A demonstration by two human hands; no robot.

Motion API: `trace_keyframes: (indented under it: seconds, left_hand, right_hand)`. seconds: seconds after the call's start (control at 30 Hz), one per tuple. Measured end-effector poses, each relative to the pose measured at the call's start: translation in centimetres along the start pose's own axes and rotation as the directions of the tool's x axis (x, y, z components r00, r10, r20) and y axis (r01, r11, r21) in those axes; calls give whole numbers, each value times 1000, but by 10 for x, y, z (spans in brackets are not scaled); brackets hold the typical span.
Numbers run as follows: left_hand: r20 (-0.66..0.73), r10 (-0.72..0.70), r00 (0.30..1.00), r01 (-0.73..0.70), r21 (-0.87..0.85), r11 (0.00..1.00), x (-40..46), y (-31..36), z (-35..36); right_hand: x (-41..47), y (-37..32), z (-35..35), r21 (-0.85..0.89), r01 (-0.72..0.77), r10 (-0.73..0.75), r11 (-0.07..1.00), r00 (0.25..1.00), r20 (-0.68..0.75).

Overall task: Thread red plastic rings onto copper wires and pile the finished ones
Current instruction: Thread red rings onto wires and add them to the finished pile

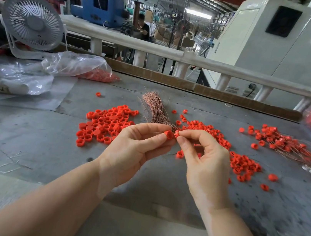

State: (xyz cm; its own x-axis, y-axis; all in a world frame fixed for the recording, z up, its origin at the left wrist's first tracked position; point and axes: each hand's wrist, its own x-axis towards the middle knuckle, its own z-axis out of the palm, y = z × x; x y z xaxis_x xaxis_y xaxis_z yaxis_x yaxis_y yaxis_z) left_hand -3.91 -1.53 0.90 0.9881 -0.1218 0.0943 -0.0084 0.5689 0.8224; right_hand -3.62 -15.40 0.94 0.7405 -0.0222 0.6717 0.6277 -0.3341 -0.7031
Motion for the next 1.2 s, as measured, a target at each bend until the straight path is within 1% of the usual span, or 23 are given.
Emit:
trace_keyframes:
  seconds: [0.17, 0.27, 0.47, 0.93, 1.2]
  left_hand:
    - [6, 17, 1000, -17, 43, 999, -1, -2, 1]
    - [13, 18, 1000, -19, 75, 997, -1, -2, 2]
    - [3, 32, 999, -32, 72, 997, -2, -2, 2]
    - [3, 77, 997, -76, 136, 988, -3, -1, 2]
    - [3, 88, 996, -88, 154, 984, -3, -1, 2]
  right_hand:
    - [-2, 1, 0, -30, 14, -14, 999, 1000, 1]
    - [-1, 0, 0, -59, 50, -50, 997, 999, 10]
    - [-1, 1, 1, -99, 113, -112, 989, 994, 22]
    - [-2, 5, 2, -125, 200, -197, 972, 980, 34]
    - [-3, 4, 2, -130, 220, -218, 967, 976, 28]
